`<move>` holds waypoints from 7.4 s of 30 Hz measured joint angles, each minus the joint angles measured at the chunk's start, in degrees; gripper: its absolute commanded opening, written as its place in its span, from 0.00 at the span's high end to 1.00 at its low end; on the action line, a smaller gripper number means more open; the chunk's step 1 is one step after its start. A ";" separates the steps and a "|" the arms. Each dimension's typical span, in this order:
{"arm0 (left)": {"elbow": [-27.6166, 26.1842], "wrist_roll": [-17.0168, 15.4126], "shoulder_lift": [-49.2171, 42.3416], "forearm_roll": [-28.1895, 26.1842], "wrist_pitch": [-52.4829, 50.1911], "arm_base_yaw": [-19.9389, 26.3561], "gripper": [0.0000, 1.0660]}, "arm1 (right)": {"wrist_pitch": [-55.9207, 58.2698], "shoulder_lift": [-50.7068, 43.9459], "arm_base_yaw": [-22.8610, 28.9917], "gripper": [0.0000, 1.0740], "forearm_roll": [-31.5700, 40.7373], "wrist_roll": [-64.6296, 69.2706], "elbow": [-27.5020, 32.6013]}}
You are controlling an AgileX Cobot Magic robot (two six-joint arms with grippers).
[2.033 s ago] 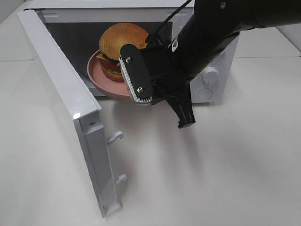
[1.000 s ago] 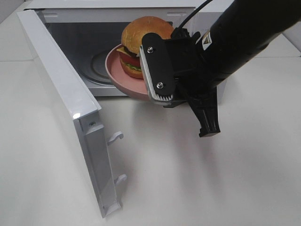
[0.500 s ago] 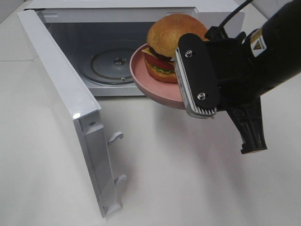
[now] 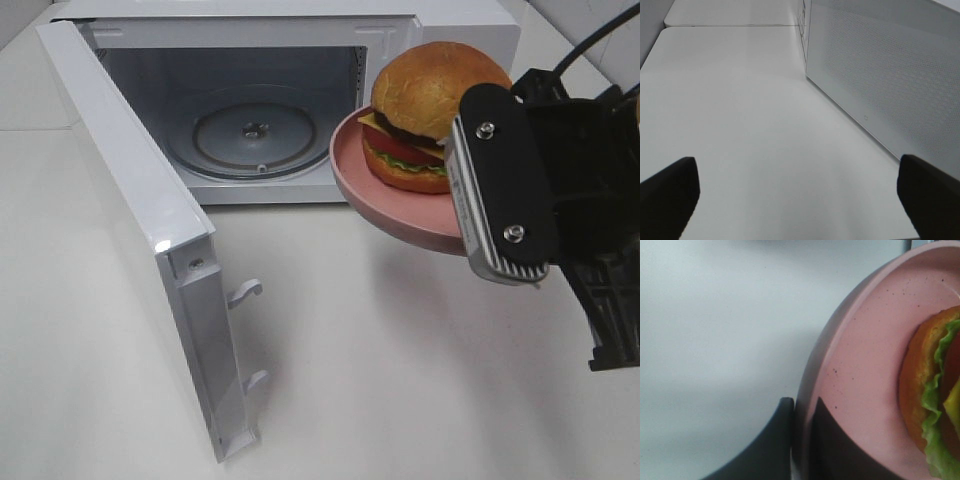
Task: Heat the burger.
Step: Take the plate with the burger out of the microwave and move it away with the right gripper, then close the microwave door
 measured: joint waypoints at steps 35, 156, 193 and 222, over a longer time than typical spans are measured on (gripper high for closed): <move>0.00 0.00 0.00 0.00 0.00 0.00 0.04 | 1.83 -5.16 -16.90 0.99 -18.28 37.24 10.49; 0.00 0.00 0.00 0.00 0.00 0.00 0.04 | 9.80 -20.97 -39.88 0.23 6.53 54.32 6.93; 0.00 0.00 0.00 0.00 0.00 0.00 0.04 | 16.79 -63.14 -39.88 0.06 6.07 55.35 17.65; 0.00 0.00 0.00 0.00 0.00 0.00 0.04 | 17.02 -67.61 -39.88 0.19 6.65 54.77 17.65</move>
